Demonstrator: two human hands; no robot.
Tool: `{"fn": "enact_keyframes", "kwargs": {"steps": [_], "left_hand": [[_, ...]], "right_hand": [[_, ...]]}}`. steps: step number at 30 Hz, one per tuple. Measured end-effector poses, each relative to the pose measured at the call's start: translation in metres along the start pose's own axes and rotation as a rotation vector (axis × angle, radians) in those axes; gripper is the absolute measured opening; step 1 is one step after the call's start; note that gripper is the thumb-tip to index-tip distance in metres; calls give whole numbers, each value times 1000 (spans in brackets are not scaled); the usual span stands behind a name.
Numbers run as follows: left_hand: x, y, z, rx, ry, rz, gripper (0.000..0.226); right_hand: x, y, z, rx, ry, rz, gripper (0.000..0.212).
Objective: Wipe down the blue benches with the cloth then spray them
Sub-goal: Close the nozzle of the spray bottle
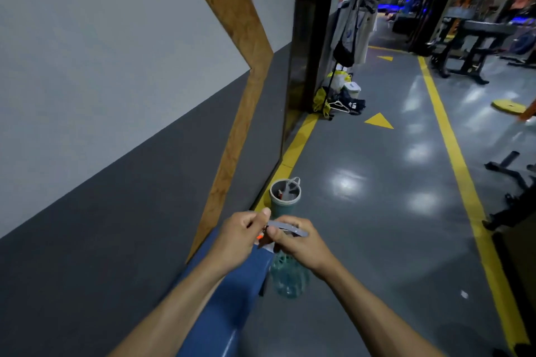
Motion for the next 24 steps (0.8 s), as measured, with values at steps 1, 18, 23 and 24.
{"fn": "enact_keyframes", "kwargs": {"steps": [1, 18, 23, 24], "left_hand": [[3, -2, 16, -12, 14, 5, 63], [143, -19, 287, -181, 231, 80, 46], [220, -44, 318, -196, 450, -71, 21], [235, -48, 317, -222, 506, -91, 18]], "right_hand": [[-4, 6, 17, 42, -27, 14, 28], [-131, 87, 334, 378, 14, -334, 28], [-196, 113, 410, 356, 30, -573, 19], [-214, 118, 426, 358, 39, -607, 22]]}}
Point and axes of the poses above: each hand's wrist, its own z-axis towards the middle knuckle, its own y-axis out of the back of the hand, x = y × z, the point moved 9 cm from there along z, towards the middle knuckle, and after that the axes turned 3 degrees about -x, right-handed, at the moved point
